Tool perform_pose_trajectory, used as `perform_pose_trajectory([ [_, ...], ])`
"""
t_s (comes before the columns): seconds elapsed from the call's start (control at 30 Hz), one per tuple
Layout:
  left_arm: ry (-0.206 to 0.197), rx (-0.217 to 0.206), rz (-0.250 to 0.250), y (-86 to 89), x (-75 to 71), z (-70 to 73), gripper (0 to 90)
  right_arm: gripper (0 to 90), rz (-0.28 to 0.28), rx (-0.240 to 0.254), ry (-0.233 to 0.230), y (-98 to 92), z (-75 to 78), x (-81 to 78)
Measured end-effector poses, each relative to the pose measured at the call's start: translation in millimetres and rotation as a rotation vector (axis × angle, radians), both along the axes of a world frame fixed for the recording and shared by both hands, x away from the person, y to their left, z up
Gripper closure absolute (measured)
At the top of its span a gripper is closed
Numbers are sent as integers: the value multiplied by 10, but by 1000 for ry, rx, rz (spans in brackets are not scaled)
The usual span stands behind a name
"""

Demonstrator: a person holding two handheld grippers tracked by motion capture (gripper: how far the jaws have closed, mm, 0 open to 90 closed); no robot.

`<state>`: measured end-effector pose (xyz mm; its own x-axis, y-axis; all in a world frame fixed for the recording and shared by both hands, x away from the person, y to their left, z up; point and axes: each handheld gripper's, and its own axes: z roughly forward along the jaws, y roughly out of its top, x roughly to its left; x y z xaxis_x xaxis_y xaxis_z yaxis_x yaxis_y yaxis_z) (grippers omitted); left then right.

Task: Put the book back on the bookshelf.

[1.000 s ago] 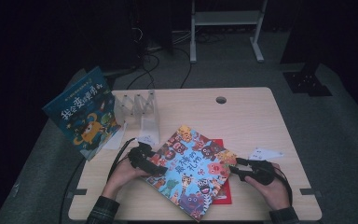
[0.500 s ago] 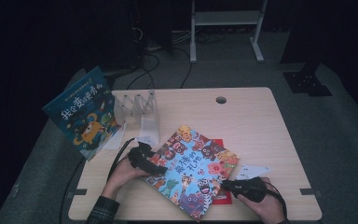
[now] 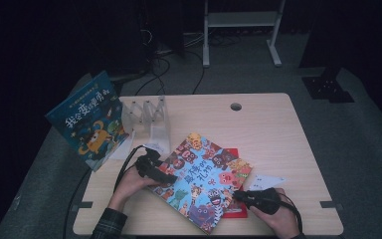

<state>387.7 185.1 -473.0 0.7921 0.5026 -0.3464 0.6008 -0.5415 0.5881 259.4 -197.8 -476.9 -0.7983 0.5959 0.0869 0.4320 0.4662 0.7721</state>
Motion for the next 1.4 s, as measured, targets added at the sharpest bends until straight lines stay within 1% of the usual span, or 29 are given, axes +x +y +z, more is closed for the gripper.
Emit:
perform_pose_trajectory([
  [0.07,-2,-5,15,35,14,17,73,830,3,-1,2,35,3,32],
  [0.1,1,-14,18,47,20,18,74,829,2,0,5,43,3,42],
  [0.2,4,2,20,52,28,37,74,830,1,1,8,62,5,61],
  [0.3,-8,1,19,51,20,95,74,831,3,1,15,65,7,73],
  [0.33,-7,-11,22,56,19,116,74,832,5,3,15,60,4,78],
  [0.37,-7,-11,22,56,19,116,75,832,5,3,15,60,4,78],
  [0.4,-14,-28,28,65,16,146,75,833,6,5,17,56,2,81],
  [0.47,-23,-45,30,82,15,201,97,833,4,5,19,59,5,81],
  [0.5,-31,-52,27,90,14,225,103,834,3,10,20,59,6,84],
  [0.53,-38,-72,29,97,8,265,109,834,3,10,21,60,7,87],
  [0.57,-54,-83,23,105,7,328,124,836,6,13,25,58,8,94],
  [0.67,-70,-97,13,98,9,423,129,838,5,15,30,56,6,101],
  [0.7,-76,-109,12,94,15,458,130,838,5,14,30,58,5,102],
  [0.73,-76,-109,12,94,15,458,132,838,5,14,30,58,5,102],
  [0.8,-86,-134,7,94,30,531,143,844,10,21,36,53,2,120],
  [0.9,-104,-139,1,85,45,602,144,855,10,27,40,55,-2,140],
  [0.93,-104,-139,1,85,45,602,144,855,10,27,40,55,-2,140],
  [0.97,-114,-147,0,96,54,663,151,856,13,30,39,71,-6,157],
  [1.07,-130,-176,-11,137,58,764,201,856,15,25,38,100,-5,181],
  [1.1,-130,-176,-11,137,58,764,214,856,15,25,38,100,-5,181],
  [1.13,-137,-177,-17,141,59,820,220,857,15,22,37,123,-5,195],
  [1.17,-137,-177,-17,141,59,820,220,857,15,22,37,123,-5,195],
  [1.2,-152,-160,-18,125,62,873,220,861,16,16,34,151,-2,213],
  [1.23,-152,-160,-18,125,62,873,223,861,16,16,34,151,-2,213],
  [1.27,-156,-155,-14,117,64,902,223,861,16,13,35,160,1,219],
  [1.3,-165,-160,-10,121,69,937,254,862,20,11,32,180,0,236],
  [1.33,-165,-160,-10,121,69,937,271,862,20,11,32,180,0,236],
  [1.37,-164,-178,-6,124,67,957,271,863,19,10,34,184,1,239],
  [1.4,-163,-197,-25,115,64,983,330,866,17,11,32,201,-3,248],
])
